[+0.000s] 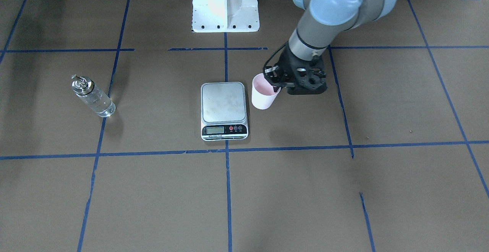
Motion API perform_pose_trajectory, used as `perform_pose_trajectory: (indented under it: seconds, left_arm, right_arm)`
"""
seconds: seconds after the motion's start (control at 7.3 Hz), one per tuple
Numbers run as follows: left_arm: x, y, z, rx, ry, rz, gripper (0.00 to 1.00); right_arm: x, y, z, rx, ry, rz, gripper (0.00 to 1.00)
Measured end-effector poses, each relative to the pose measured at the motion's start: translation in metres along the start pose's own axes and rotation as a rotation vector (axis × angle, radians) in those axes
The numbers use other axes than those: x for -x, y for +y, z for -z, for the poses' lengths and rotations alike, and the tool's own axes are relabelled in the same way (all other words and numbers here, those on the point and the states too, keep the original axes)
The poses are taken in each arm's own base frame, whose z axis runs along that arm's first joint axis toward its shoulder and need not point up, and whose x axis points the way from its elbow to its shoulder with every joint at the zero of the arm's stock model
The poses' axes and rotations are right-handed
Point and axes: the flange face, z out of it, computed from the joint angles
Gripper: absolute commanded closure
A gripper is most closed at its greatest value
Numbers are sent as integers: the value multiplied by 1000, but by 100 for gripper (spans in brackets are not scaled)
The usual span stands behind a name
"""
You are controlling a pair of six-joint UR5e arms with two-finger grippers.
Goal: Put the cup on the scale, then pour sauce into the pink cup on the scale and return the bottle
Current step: 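Carry the pink cup with the left gripper onto the scale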
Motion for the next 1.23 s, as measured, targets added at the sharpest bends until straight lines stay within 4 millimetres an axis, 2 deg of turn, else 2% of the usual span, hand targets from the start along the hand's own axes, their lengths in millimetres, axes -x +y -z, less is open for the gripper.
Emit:
perform_pose_trajectory:
  seconds: [0.14,0.27,0.41,0.55,0.96,1.1,1.23]
  left_arm:
    - [-33,4,-23,7,-14,-2,100]
    - [-53,12,-44,14,-17,-10,100]
    - [-63,16,-60,17,-9,-14,100]
    - [-66,17,-70,18,-4,-15,100]
    - [-63,18,-80,23,-12,-9,100]
    - [-61,20,-83,27,-16,-9,94]
    - [-60,22,-86,31,-17,-10,54]
  right_arm:
    - [6,-2,-3,-14,-6,21,0]
    - [9,-2,-4,-22,-12,33,0]
    - [10,-2,-4,-25,-16,38,0]
    - [10,-2,-4,-27,-18,40,0]
    - [11,-3,-5,-26,-19,43,0]
    - [12,-3,-6,-24,-20,45,0]
    - [13,-3,-7,-22,-21,47,0]
